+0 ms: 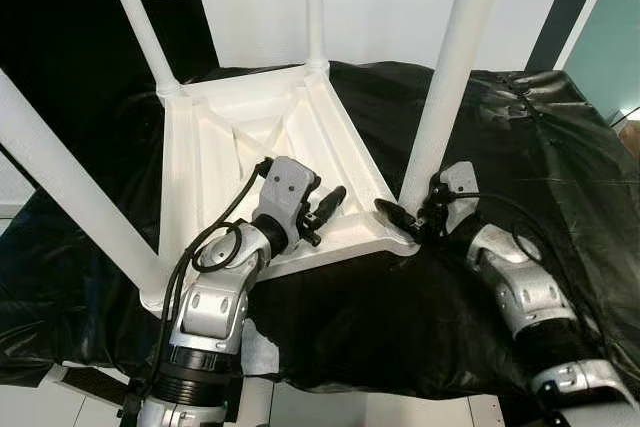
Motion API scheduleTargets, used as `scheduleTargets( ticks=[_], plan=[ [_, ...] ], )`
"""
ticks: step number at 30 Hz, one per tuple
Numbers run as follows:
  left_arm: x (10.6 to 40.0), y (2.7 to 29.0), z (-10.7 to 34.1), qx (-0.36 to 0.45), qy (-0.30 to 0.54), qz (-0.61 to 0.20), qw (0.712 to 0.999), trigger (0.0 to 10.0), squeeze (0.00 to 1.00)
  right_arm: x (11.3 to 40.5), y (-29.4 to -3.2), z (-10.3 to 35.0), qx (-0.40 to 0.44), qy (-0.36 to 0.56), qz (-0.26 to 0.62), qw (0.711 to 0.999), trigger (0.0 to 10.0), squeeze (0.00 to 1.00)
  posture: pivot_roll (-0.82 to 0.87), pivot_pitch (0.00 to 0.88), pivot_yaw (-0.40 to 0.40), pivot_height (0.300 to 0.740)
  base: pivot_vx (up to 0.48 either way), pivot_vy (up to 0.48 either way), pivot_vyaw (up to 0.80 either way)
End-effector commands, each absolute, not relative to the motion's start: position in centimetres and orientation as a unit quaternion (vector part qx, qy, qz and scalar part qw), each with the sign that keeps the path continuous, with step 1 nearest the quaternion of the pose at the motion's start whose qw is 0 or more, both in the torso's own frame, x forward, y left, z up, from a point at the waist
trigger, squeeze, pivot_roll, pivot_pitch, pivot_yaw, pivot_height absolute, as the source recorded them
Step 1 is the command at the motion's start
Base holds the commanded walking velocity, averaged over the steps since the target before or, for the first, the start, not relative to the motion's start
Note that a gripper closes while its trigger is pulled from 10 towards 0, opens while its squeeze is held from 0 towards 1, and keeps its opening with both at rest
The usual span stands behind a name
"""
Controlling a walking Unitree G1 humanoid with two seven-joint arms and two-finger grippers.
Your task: Building children table
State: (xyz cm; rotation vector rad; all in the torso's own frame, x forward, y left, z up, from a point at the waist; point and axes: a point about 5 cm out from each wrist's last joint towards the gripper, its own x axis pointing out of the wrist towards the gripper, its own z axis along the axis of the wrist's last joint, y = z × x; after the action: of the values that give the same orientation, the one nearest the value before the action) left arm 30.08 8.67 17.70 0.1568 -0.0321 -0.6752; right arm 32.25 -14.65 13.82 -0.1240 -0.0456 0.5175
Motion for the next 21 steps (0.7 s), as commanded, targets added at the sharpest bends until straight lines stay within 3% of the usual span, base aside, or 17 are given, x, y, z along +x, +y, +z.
scheduleTargets(
  ticks=[1,7,9,14,21],
  plan=[
    [30.2,8.8,17.7,0.078,-0.019,-0.308,0.948,10.0,0.0,32.2,-15.0,13.1,-0.056,-0.003,0.212,0.976,0.0,0.0,-0.05,0.0,0.016,0.74,0.0,0.0,0.0],
    [30.2,8.7,17.7,0.078,-0.018,-0.311,0.947,10.0,0.0,32.0,-14.4,12.8,-0.048,-0.004,0.148,0.988,0.0,0.0,-0.05,0.0,0.02,0.74,0.0,0.0,0.0],
    [30.1,8.8,17.7,0.078,-0.018,-0.312,0.947,10.0,0.0,31.7,-13.7,12.5,-0.037,-0.004,0.074,0.997,0.0,0.0,-0.04,0.0,0.022,0.74,0.0,0.0,0.0],
    [30.1,8.9,17.8,0.079,-0.018,-0.312,0.947,10.0,0.0,31.1,-12.2,12.1,-0.007,0.005,-0.002,1.0,0.0,0.0,-0.04,0.0,0.019,0.74,0.0,0.0,0.0],
    [29.9,8.8,17.6,0.079,-0.015,-0.314,0.946,10.0,0.0,30.8,-12.4,12.5,0.004,-0.007,-0.008,1.0,0.0,0.0,-0.04,0.006,0.027,0.74,0.0,0.0,0.0]
  ],
)
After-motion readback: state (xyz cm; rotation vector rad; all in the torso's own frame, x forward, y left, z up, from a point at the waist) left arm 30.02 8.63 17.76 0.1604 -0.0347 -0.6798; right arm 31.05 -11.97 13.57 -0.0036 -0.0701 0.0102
